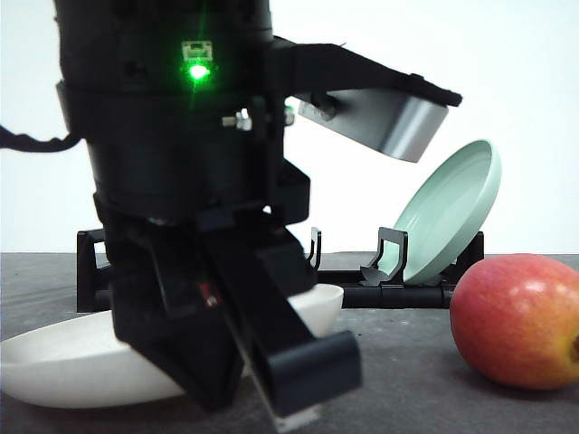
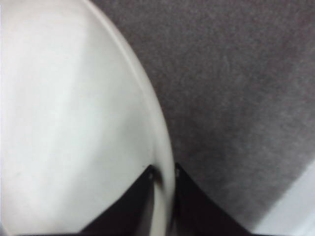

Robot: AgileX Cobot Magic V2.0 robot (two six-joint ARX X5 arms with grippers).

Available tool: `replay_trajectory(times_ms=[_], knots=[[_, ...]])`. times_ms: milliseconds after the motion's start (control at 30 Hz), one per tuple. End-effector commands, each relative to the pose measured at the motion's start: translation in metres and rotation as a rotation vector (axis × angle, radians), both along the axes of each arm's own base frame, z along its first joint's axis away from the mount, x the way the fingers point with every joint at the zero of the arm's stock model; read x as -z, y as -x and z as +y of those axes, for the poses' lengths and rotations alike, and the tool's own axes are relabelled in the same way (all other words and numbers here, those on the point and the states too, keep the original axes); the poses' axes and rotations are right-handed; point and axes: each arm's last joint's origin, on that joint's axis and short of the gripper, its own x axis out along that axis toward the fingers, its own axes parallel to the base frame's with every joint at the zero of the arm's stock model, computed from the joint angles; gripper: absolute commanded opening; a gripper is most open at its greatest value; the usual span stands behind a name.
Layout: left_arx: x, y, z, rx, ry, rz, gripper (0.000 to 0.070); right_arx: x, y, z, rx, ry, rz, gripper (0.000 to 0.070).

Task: Place pomegranate in white plate

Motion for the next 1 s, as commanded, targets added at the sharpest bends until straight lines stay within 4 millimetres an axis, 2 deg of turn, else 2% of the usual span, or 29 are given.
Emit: replay_trajectory(times_ms=[0,100,133,200,333,533,733,867,967], knots=[[0.003,0.003,-0.005,0.000,0.008,0.014,0.0253,-0.005,0.001,0.000,0.004,-0.008,-0.010,0.0621],[0.002,0.003,-0.006,-0.014,0.016,0.010,0.0542,-0.005,0.001,0.000,0.006,-0.016,-0.002,0.0621],[0.002,0.003,-0.005,-0.025,0.020,0.002,0.0612,-0.005,0.001,0.000,0.008,-0.020,0.002,0.0621],[-0.001,0.002,-0.005,-0.047,0.029,-0.002,0.0672,-0.005,0.001,0.000,0.014,-0.032,0.016,0.0620],[-0.015,0.002,-0.002,-0.117,0.090,-0.003,0.0677,-0.002,-0.006,0.003,0.015,-0.074,0.101,0.0620],[-0.058,0.006,0.015,-0.225,0.312,-0.012,0.0677,0.016,-0.020,0.013,0.015,-0.016,0.310,0.0620],[-0.115,0.014,0.051,-0.240,0.562,-0.028,0.0675,0.041,-0.039,0.026,0.011,0.162,0.513,0.0620],[-0.150,0.021,0.085,-0.225,0.736,-0.045,0.0672,0.057,-0.056,0.039,-0.034,0.264,0.611,0.0621],[-0.168,0.027,0.110,-0.206,0.835,-0.061,0.0672,0.069,-0.069,0.049,-0.034,0.351,0.658,0.0626]])
